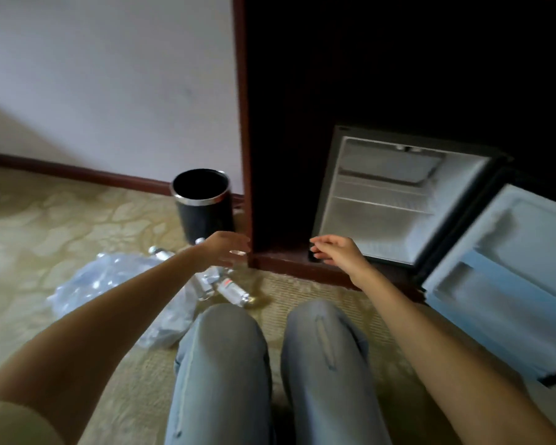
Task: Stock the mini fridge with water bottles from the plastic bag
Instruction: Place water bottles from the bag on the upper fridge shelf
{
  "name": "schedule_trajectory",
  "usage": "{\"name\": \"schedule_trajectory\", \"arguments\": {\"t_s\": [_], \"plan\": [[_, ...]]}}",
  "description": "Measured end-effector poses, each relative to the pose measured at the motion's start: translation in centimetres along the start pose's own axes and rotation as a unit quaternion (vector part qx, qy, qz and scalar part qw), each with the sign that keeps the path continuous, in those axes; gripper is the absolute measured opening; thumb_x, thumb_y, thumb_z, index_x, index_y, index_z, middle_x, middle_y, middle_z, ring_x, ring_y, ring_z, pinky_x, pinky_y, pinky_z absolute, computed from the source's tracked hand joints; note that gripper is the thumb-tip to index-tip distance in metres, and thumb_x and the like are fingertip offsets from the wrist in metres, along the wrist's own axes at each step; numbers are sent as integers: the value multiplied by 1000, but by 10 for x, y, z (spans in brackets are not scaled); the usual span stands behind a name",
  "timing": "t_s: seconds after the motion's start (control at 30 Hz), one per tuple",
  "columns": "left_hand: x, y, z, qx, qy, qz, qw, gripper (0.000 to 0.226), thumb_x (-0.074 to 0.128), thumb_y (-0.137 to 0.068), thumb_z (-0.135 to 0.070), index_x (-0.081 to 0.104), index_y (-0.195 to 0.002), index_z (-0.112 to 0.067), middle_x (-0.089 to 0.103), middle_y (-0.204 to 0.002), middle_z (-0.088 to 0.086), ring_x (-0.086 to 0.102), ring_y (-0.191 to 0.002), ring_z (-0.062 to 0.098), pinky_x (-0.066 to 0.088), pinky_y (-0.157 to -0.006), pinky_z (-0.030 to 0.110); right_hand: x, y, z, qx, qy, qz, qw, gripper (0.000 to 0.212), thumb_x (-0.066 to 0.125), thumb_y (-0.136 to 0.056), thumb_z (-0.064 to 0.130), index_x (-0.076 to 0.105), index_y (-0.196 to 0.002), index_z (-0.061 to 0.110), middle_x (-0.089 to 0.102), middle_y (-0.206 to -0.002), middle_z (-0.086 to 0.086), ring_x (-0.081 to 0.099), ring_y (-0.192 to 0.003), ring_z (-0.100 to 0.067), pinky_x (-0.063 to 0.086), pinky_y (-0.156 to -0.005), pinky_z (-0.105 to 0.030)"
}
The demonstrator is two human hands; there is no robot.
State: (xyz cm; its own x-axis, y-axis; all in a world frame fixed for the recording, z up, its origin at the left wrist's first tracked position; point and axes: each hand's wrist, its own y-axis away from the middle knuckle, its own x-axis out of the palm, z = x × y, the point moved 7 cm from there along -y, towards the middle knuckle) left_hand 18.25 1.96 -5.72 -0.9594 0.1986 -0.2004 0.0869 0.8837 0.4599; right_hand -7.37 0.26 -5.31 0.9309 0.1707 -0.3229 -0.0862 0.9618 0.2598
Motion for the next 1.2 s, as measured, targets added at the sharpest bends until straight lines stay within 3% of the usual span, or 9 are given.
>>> {"name": "schedule_trajectory", "arguments": {"t_s": [0.27,0.43,0.5,0.6,0.83,0.93,1.0,1.1,1.2], "plan": [[-112,50,106,-63,66,-133,987,29,45,-98,-9,57,-125,-6,64,-109,11,61,-91,23,47,-74,27,144,-36,28,-10,52,120,991,24,47,-98,12,62,-116,5,64,-100,-5,56,-73,-6,40,-67,-19],[-130,63,159,-101,83,-165,978,28,49,-97,-10,57,-124,-8,65,-109,10,62,-89,20,49,-72,25,217,-58,20,-10,62,202,977,26,47,-97,3,57,-119,-7,61,-82,-4,58,-61,-4,43,-56,-13],[-129,64,173,-125,75,-166,975,28,51,-96,-11,58,-123,-10,65,-110,9,62,-92,21,50,-75,27,234,-63,7,0,74,228,971,26,48,-97,2,58,-118,-7,62,-85,-8,61,-59,-3,48,-62,-14],[-128,54,180,-140,73,-165,974,29,51,-96,-10,57,-124,-9,65,-111,9,62,-93,21,50,-76,27,245,-70,-16,18,89,248,964,21,52,-95,6,63,-113,2,66,-96,-8,60,-75,-12,47,-84,-32],[-101,-43,186,-148,69,-132,978,32,48,-96,-7,54,-128,-6,62,-112,16,59,-94,24,49,-81,31,246,-118,-75,54,115,242,962,20,55,-94,7,64,-112,4,66,-94,-6,58,-75,-8,45,-59,-12],[-76,-97,205,-173,71,-99,977,34,46,-97,-8,50,-131,-7,59,-124,19,57,-97,25,47,-80,31,242,-144,-110,65,156,250,954,20,59,-92,12,64,-112,9,65,-106,-7,58,-81,-11,42,-62,-15],[-62,-134,220,-189,84,-102,973,33,45,-98,-10,50,-131,-9,60,-119,17,58,-93,25,46,-83,33,236,-164,-134,70,170,244,952,18,61,-91,15,65,-109,13,65,-110,-8,59,-87,-14,41,-64,-17],[-38,-174,241,-211,140,-135,958,23,49,-96,-9,53,-118,-15,58,-86,9,53,-66,17,43,-61,28,227,-187,-165,96,167,214,958,21,62,-90,17,64,-110,10,66,-103,-7,59,-85,-14,42,-66,-19],[-19,-200,261,-224,153,-135,953,24,54,-95,-11,56,-118,-7,52,-74,4,50,-61,15,41,-53,28,236,-206,-189,104,173,197,959,30,65,-88,21,59,-117,12,62,-107,-3,59,-94,-16,44,-80,-26]]}}
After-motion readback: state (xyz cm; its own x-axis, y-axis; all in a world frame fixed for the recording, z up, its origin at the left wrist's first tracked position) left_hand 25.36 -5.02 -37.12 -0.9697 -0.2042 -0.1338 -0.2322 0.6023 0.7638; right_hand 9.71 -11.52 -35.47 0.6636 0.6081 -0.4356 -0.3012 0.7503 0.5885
